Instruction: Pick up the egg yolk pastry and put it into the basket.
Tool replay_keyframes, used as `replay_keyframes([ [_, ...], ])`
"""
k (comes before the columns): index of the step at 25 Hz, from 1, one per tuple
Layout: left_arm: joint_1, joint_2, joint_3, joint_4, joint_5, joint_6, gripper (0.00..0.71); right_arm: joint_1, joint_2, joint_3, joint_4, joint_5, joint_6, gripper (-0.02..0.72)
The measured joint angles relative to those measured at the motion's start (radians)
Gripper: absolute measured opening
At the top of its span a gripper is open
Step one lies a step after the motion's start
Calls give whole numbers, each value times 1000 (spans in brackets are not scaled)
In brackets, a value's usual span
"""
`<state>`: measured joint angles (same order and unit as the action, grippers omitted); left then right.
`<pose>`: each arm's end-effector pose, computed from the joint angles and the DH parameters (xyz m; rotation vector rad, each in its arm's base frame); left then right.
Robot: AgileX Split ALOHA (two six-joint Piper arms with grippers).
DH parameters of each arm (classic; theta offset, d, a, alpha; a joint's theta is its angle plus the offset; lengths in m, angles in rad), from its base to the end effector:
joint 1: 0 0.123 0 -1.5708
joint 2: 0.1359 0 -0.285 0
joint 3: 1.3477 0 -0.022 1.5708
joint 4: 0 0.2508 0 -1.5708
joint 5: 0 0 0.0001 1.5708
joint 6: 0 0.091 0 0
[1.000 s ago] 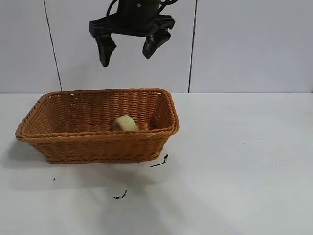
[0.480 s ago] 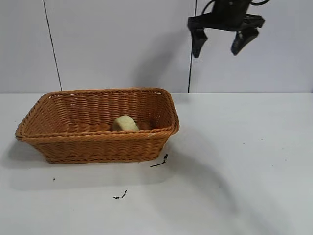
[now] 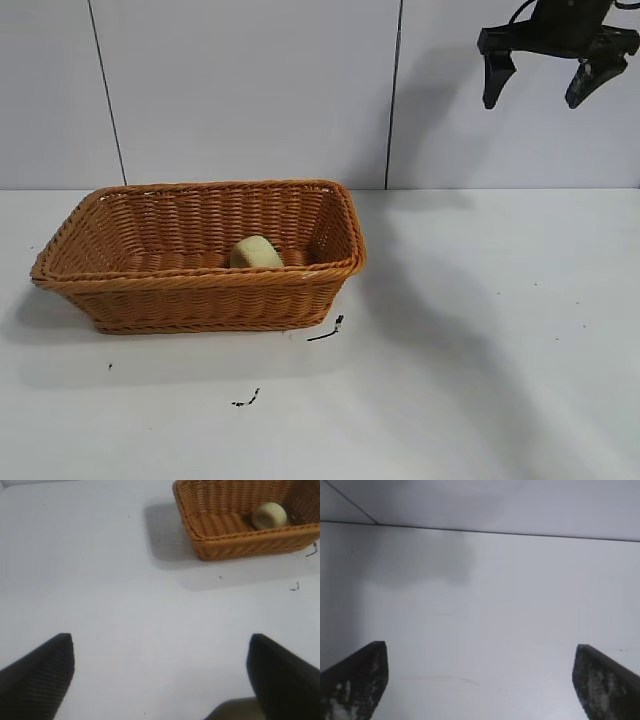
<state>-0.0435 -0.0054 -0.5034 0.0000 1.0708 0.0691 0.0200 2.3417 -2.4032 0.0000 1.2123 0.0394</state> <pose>-0.0065 0.0003 0.2774 0.1151 2.0424 0.0160 0.5132 0.0103 0.2780 0.0256 2.6344 0.0203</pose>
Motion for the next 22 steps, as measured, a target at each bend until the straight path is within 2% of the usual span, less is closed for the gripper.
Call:
replay_keyframes([
  [3, 0, 0, 0, 0, 0, 0, 696, 0, -65, 66, 7, 0, 1, 693],
  [7, 0, 0, 0, 0, 0, 0, 696, 0, -211, 243, 7, 0, 1, 693],
  [22, 0, 0, 0, 0, 0, 0, 696, 0, -1122, 1180, 7, 0, -11, 693],
])
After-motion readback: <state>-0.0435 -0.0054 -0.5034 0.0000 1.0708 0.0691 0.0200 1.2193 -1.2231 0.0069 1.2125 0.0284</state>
